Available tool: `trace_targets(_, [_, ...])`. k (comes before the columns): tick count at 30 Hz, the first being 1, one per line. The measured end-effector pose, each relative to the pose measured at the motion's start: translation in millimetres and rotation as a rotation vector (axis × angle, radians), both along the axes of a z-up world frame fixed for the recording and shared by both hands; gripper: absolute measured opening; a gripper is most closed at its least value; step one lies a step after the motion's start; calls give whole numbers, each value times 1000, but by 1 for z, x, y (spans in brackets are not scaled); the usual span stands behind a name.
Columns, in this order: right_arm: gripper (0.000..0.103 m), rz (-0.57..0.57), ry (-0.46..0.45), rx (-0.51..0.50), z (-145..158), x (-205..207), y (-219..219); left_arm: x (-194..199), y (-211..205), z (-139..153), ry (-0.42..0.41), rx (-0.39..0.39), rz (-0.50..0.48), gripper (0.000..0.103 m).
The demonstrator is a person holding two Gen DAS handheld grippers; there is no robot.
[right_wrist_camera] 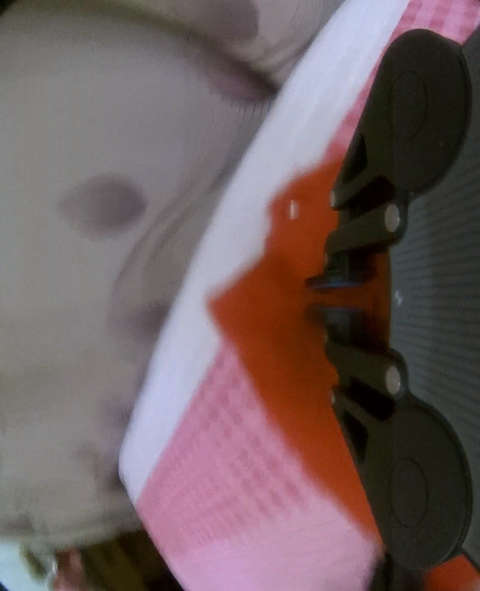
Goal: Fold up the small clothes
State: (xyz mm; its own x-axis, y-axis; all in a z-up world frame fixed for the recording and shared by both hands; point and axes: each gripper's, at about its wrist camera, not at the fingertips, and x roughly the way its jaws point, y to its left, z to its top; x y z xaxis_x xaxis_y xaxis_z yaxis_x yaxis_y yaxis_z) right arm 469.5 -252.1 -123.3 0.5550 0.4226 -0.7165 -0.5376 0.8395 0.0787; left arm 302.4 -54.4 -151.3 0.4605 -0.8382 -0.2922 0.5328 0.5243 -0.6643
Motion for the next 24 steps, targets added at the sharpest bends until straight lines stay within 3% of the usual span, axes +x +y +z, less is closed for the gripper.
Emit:
trace_targets(1, [11, -104, -20, -31, -2, 9, -9, 0, 0, 0, -1, 1, -2, 103])
trace_targets(4, [12, -198, 16, 91, -3, 14, -41, 0, -1, 0, 0, 6, -5, 103])
trace_targets(5, [16, -219, 2, 51, -4, 12, -43, 0, -2, 1, -1, 6, -5, 103])
trace_targets(6, [29, -251, -15, 38, -4, 8, -49, 0, -2, 1, 1, 7, -5, 103])
trace_targets(7, [29, -302, -32, 65, 1, 1, -61, 0, -2, 1, 2, 7, -4, 103])
trace_targets(10, [29, -325, -130, 330, 23, -43, -105, 1, -1, 1, 6, 1, -3, 103])
trace_targets(14, [30, -311, -103, 505, 33, -114, -140, 2, 1, -1, 16, -16, -3, 103])
trace_targets(17, [30, -304, -74, 510, 23, -179, -147, 5, 7, -3, 37, -55, -4, 103])
trace_targets(20, [30, -325, -66, 529, 14, -218, -139, 7, 13, -5, 56, -93, 5, 103])
trace_targets(24, [30, -326, -180, 423, 24, -248, -109, 5, 11, -3, 41, -87, 16, 103])
